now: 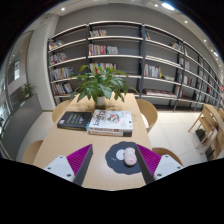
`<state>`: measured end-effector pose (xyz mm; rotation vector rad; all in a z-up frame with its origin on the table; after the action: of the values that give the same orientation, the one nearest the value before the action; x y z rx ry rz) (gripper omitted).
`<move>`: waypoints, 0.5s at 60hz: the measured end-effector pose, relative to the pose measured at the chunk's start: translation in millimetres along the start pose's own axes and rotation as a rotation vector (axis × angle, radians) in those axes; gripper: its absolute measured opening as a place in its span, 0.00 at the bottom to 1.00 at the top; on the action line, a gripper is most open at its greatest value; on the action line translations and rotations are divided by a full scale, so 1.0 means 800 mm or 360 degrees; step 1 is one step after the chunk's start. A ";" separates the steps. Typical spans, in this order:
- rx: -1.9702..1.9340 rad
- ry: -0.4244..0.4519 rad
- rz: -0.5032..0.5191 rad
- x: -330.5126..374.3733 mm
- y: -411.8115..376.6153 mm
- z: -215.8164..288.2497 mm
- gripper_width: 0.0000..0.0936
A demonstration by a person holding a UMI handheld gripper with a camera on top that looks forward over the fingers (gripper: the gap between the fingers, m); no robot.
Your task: Arrange mouse
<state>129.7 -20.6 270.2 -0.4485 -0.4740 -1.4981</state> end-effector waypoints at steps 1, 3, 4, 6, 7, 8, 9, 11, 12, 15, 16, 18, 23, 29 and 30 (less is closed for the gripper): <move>0.0000 0.0010 0.0002 0.012 -0.007 0.000 0.93; -0.0009 0.0028 0.0008 0.036 -0.022 -0.001 0.93; -0.0020 0.0044 0.0008 0.050 -0.032 -0.006 0.93; -0.0044 0.0068 0.0020 0.071 -0.046 -0.007 0.93; -0.0057 0.0079 0.0031 0.082 -0.054 -0.009 0.93; -0.0070 0.0090 0.0043 0.093 -0.062 -0.011 0.93; -0.0085 0.0100 0.0054 0.103 -0.069 -0.014 0.92; -0.0110 0.0118 0.0071 0.122 -0.084 -0.021 0.92; -0.0120 0.0121 0.0079 0.131 -0.091 -0.026 0.92; -0.0128 0.0125 0.0072 0.155 -0.106 -0.040 0.92; -0.0128 0.0125 0.0060 0.165 -0.113 -0.047 0.92; -0.0120 0.0112 0.0040 0.178 -0.121 -0.058 0.92; -0.0082 0.0057 0.0008 0.209 -0.142 -0.084 0.92; -0.0084 0.0035 -0.0019 0.238 -0.161 -0.112 0.93; -0.0085 0.0033 -0.0020 0.242 -0.163 -0.116 0.92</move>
<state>4.5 -236.5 299.8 -0.4721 -0.4222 -1.5293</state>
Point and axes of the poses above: the point between the fingertips, and its own axes, seen from behind it with the camera up: y to the right, z up, x backward, against the way the camera looks, the point moved 9 cm from there along x, backward, against the way the camera looks, and after that the axes turned 1 degree about y, right-handed, at the moved point
